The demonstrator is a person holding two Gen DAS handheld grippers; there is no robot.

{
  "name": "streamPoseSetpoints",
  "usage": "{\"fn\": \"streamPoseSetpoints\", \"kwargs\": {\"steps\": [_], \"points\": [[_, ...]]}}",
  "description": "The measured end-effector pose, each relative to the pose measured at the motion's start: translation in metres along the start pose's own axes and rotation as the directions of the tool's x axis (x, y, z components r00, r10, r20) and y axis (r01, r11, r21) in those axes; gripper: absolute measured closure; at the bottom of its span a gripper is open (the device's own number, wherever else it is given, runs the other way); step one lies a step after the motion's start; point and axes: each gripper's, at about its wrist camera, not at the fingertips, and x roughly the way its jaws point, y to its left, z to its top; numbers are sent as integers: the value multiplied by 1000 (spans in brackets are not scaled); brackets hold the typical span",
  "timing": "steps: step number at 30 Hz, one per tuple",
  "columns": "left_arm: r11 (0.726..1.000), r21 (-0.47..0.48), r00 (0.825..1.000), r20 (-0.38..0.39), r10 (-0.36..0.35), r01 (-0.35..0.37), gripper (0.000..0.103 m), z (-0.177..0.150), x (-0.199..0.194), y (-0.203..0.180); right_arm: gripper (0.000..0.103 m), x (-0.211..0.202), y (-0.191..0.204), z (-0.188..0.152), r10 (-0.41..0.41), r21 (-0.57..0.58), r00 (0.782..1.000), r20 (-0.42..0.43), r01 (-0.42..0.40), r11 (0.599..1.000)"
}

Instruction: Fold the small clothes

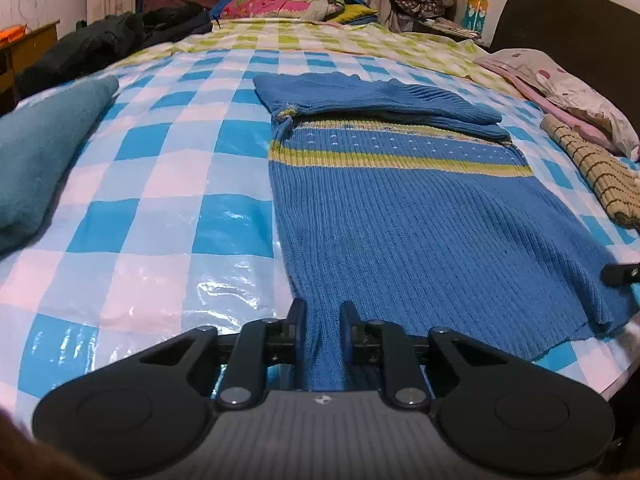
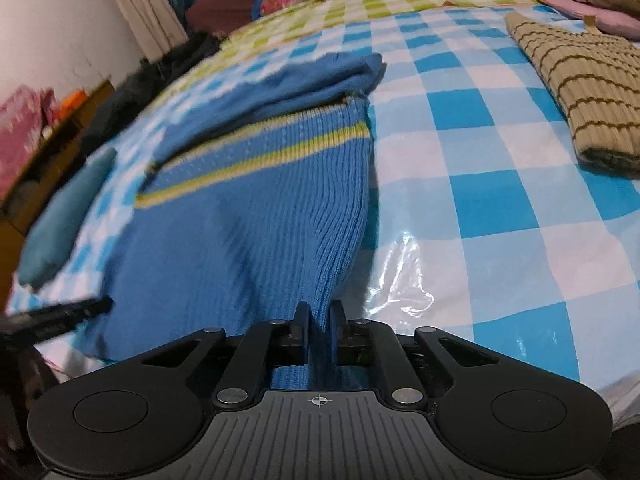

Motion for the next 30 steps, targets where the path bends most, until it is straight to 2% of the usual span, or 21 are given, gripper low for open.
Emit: {"fn": "streamPoseSetpoints", "kwargs": {"steps": [9, 11, 18, 21, 23, 25, 26, 29, 30], "points": [[999, 17, 999, 25, -29, 28, 85, 5, -8, -7, 100, -30, -1, 4, -78, -3, 994, 76, 78, 997], [1000, 9, 1000, 13, -8, 8, 85, 3, -4, -3, 100, -30, 3, 6, -133, -42, 987, 94, 138, 990], [999, -12, 999, -9, 44, -45, 85, -6, -4, 10, 92, -15, 12, 0, -205, -123, 976, 74, 212, 969], [999, -11, 999, -5, 43, -43, 85, -7, -6, 10, 92, -13, 10, -3, -192, -111, 980, 56, 198, 974], [999, -17, 999, -2, 37, -37, 85, -7, -7, 10, 88, -13, 9, -4, -179, -104, 983, 47, 183, 978], [999, -31, 1000, 3, 23, -23, 85, -7, -7, 11, 70, -10, 8, -4, -157, -98, 987, 24, 158, 983], [999, -40, 1000, 6, 16, -16, 84, -6, -6, 11, 67, -7, 6, -5, -144, -92, 990, 10, 144, 985], [999, -37, 1000, 4, 15, -15, 79, -4, -2, 8, 66, 0, 2, -10, -140, -66, 990, -14, 139, 988], [999, -31, 1000, 3, 17, -17, 75, -4, -1, 6, 66, 0, 0, -11, -132, -57, 991, -12, 131, 990]]}}
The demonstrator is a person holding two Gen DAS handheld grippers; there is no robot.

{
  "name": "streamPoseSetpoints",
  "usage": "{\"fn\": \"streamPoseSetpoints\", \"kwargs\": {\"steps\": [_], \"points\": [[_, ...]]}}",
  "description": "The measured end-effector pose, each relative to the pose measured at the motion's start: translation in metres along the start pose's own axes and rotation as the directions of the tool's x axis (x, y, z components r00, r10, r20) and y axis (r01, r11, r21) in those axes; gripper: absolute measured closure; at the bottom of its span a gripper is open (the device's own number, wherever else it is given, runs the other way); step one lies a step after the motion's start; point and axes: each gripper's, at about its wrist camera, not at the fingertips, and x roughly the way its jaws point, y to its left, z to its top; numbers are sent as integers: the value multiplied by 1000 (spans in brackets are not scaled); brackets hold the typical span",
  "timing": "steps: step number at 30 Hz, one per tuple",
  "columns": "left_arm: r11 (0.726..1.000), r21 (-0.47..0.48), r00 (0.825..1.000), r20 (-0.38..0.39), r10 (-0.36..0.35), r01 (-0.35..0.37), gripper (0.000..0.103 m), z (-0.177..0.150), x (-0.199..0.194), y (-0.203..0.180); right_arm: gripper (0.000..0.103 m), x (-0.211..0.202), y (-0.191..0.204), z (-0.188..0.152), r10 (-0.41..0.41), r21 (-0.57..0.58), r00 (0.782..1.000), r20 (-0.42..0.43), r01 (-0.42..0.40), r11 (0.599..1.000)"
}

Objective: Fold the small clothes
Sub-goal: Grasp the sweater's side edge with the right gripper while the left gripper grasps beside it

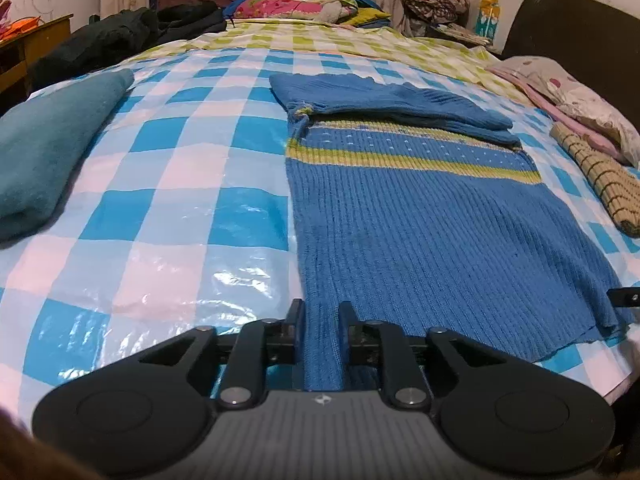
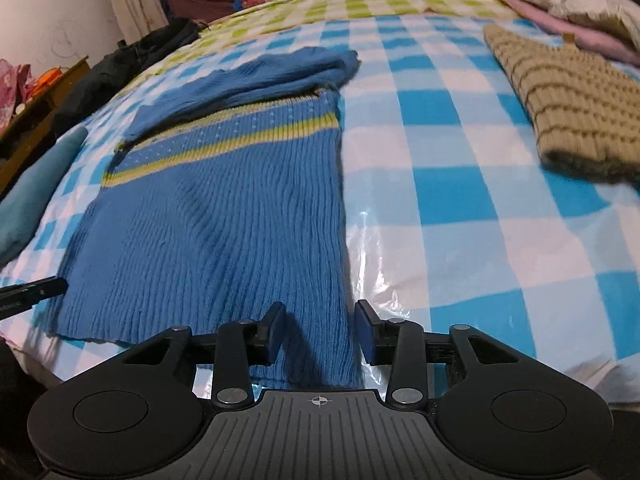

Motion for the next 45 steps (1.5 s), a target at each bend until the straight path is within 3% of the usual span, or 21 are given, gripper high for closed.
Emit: {"fn": "streamPoseSetpoints", "kwargs": {"steps": [4, 8, 14, 17, 20, 22, 27, 32, 36, 45], "points": [[1000, 21, 1000, 2, 7, -7, 66, 2, 3, -3, 64, -2, -4, -3, 57, 36, 998, -7, -57, 998], [999, 38, 1000, 1, 8, -8, 64, 2, 5, -7, 64, -2, -9, -4, 132, 82, 991, -17, -131, 988], [998, -44, 999, -10, -45, 45, 65, 8, 11, 3, 64, 15, -12, 6, 215, 149, 977, 14, -215, 965], [998, -37, 998, -2, -58, 58, 75, 7, 11, 0, 64, 17, -8, 7, 238, 135, 971, 30, -240, 961], [996, -44, 997, 4, -74, 74, 83, 7, 11, -1, 71, 17, -11, 5, 250, 139, 967, 43, -254, 957], [995, -50, 996, 5, -85, 85, 86, 8, 11, -1, 87, 19, -13, 4, 275, 163, 960, 45, -279, 946], [986, -103, 991, 6, -133, 133, 88, 14, 12, 7, 92, 26, -10, 4, 332, 190, 942, 56, -337, 922], [961, -183, 978, 54, -200, 206, 88, 32, 9, 16, 92, 21, -6, 16, 397, 237, 906, 144, -421, 876], [937, -228, 963, 106, -247, 266, 89, 50, 9, 20, 92, 14, -1, 32, 445, 245, 866, 227, -493, 835], [874, -291, 913, 246, -326, 390, 89, 106, 22, 30, 92, 17, 0, 79, 495, 276, 788, 367, -600, 751]]}}
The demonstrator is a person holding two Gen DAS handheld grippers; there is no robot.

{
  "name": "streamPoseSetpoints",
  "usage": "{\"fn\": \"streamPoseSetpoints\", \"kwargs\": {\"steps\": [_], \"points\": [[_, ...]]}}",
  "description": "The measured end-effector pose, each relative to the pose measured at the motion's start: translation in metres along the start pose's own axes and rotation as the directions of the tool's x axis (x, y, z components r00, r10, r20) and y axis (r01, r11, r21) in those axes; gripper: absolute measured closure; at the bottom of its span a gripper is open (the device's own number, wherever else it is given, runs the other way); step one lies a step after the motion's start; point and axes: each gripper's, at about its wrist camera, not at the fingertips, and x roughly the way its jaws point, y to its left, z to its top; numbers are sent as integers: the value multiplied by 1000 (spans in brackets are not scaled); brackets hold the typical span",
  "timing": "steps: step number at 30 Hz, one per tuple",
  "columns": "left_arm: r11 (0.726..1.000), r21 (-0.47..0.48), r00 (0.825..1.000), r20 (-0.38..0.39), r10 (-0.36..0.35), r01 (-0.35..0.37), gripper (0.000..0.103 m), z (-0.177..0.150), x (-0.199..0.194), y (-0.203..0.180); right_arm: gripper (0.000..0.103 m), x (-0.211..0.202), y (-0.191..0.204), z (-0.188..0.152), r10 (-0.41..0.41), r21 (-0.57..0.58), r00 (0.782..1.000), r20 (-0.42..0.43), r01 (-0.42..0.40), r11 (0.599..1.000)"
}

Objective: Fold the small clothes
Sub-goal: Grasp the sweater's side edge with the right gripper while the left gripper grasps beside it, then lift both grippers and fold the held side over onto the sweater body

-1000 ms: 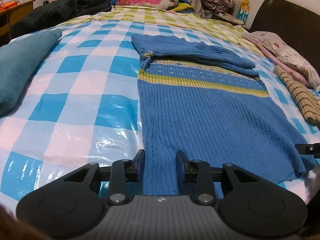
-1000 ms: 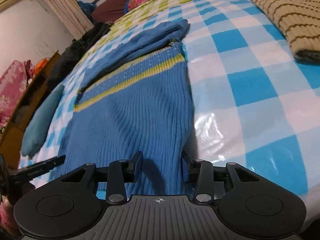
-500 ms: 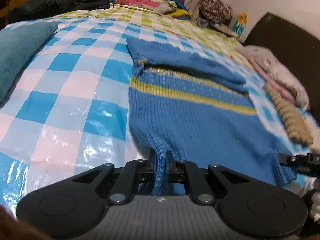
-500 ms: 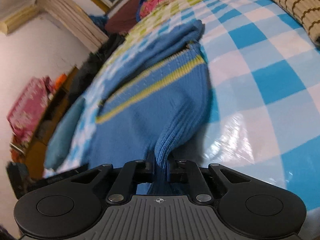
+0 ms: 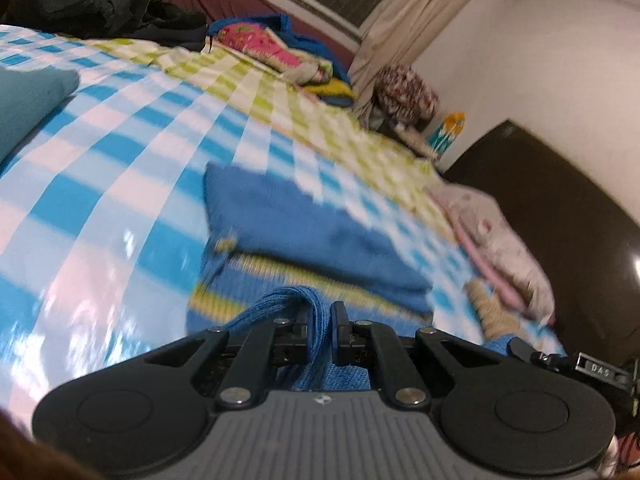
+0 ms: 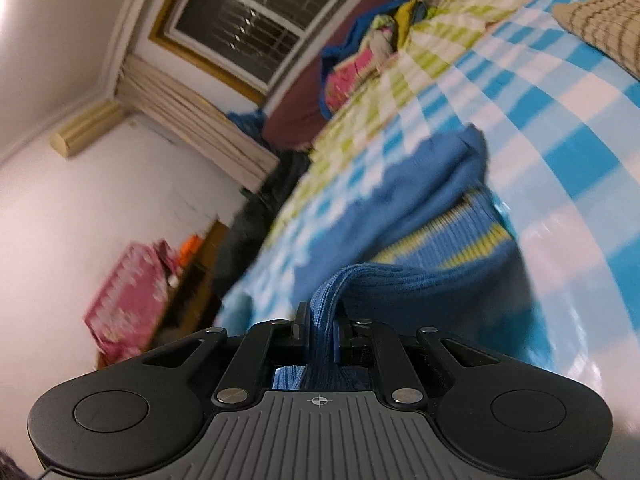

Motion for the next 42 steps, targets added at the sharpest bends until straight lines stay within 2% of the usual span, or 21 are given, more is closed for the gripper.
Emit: {"fn": "streamPoseSetpoints", "kwargs": {"steps": [6, 12, 17, 21, 24, 29, 31, 32, 37, 42], "points": [[1000, -6, 998, 59, 1, -1, 89, 39, 32, 6, 93, 35, -2, 42, 35, 25, 997, 72, -37, 999], [999, -17, 996, 81, 30, -28, 89, 70, 78, 19, 93, 78, -22, 80, 1, 83, 993, 120, -11, 996], [997, -50, 995, 69, 68, -65, 89, 85, 115, 35, 93, 109, -44, 102, -55, 138, 988, 144, 35, 990], [991, -95, 994, 45, 96, -91, 89, 91, 134, 45, 93, 130, -62, 112, -107, 178, 984, 142, 81, 981], [988, -128, 996, 31, 89, -84, 88, 93, 140, 48, 89, 140, -72, 114, -113, 218, 986, 123, 84, 972], [982, -157, 993, 44, 109, -101, 88, 94, 141, 52, 85, 148, -75, 116, -112, 217, 989, 93, 90, 972], [982, -154, 992, 46, 114, -106, 88, 93, 139, 51, 73, 146, -74, 115, -118, 202, 989, 93, 97, 974], [983, -143, 991, 58, 121, -112, 88, 92, 137, 49, 71, 145, -73, 114, -122, 187, 988, 93, 103, 977], [989, -72, 980, 146, 135, -125, 78, 93, 116, 37, 63, 132, -60, 112, -113, 91, 989, 100, 104, 990], [991, -9, 976, 173, 132, -132, 78, 85, 87, 34, 63, 125, -38, 98, -125, -100, 990, 69, 131, 986]]}}
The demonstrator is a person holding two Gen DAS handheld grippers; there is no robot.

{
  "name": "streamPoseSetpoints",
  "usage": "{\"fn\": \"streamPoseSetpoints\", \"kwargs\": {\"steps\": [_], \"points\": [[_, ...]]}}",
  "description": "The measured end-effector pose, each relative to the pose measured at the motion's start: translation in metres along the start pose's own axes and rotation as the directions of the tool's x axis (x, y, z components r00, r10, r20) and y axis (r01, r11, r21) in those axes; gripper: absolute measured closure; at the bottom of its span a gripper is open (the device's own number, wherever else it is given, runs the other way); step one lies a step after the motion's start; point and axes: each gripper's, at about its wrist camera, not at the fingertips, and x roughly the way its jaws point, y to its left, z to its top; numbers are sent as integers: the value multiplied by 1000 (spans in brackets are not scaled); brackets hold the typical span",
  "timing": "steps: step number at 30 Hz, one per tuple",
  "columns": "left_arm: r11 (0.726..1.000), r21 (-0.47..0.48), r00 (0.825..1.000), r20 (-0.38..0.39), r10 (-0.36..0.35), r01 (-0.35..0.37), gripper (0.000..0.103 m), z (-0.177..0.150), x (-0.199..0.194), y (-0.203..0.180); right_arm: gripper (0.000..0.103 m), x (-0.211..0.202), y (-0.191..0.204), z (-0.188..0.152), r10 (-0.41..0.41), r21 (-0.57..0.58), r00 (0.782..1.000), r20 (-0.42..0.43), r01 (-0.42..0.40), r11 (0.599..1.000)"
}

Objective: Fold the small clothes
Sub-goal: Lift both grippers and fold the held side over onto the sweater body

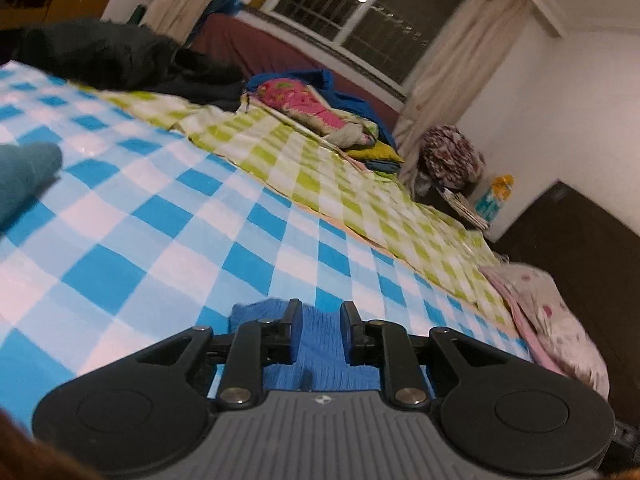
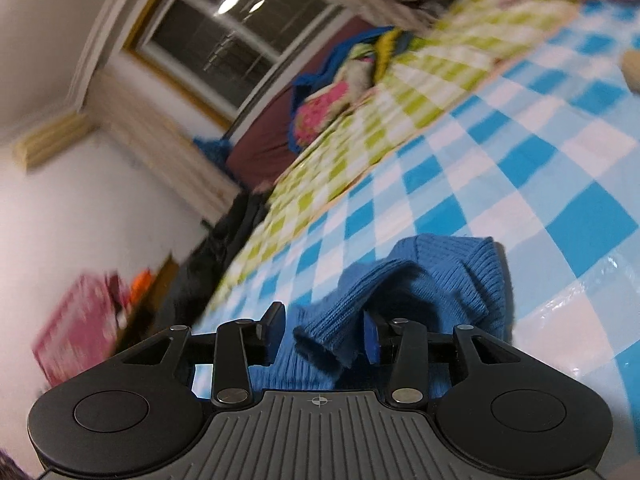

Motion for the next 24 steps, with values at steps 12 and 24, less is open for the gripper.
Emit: {"fn": "streamPoseSetpoints", "kwargs": {"steps": [12, 24], "points": [[949, 304, 971, -238, -5, 79, 78, -65, -9, -27, 63, -30, 33, -54, -49, -355, 992, -113, 5, 935], [929, 365, 967, -254, 32, 65, 78, -40, 40, -46, 66, 33, 47, -41, -139, -526, 973, -184, 22, 850]]}}
